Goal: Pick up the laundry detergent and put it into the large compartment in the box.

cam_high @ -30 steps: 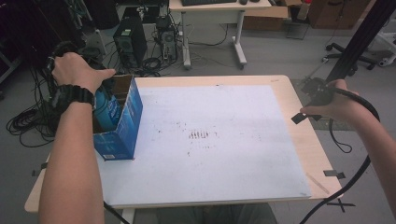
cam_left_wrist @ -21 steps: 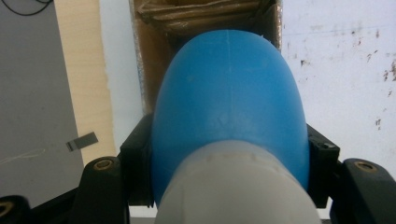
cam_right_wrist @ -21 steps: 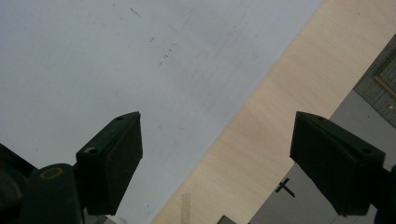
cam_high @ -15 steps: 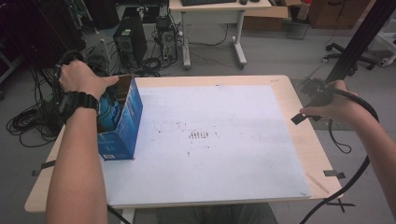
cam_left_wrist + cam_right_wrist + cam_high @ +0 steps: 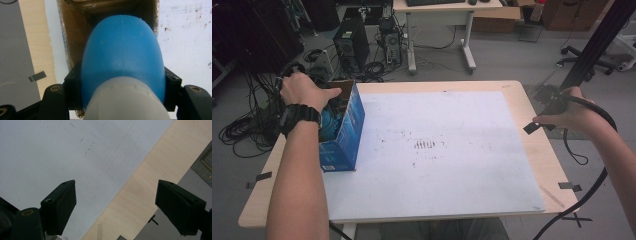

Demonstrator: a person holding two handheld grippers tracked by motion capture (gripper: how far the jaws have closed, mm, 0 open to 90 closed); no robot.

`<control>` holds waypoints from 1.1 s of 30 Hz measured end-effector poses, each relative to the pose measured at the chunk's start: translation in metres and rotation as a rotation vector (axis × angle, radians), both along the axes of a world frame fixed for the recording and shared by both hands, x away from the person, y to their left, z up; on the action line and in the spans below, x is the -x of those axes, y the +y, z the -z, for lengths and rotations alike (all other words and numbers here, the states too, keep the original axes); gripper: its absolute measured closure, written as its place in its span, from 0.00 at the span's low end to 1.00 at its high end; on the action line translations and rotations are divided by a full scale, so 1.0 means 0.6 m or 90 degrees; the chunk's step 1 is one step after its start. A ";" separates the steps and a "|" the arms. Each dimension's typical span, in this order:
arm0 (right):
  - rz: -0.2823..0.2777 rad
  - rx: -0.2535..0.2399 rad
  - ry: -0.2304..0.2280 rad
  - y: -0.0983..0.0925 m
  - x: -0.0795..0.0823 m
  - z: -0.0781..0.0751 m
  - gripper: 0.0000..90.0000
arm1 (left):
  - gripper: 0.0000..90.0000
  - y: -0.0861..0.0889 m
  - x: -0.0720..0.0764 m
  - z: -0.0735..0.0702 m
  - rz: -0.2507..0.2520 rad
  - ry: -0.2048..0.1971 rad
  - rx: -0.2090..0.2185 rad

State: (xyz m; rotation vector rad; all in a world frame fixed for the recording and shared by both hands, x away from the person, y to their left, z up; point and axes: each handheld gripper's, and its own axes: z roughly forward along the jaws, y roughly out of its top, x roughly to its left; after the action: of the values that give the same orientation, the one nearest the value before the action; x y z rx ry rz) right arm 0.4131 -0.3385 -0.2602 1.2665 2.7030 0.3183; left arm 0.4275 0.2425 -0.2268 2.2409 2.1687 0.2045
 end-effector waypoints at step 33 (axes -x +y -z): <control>-0.001 0.003 0.009 0.003 -0.003 0.014 0.19 | 0.42 0.012 -0.002 0.066 0.002 0.019 0.010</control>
State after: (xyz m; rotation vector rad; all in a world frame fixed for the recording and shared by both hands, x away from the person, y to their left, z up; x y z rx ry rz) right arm 0.4147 -0.3367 -0.2687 1.2696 2.7149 0.3047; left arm 0.4284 0.2500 -0.2663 2.2532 2.1735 0.1532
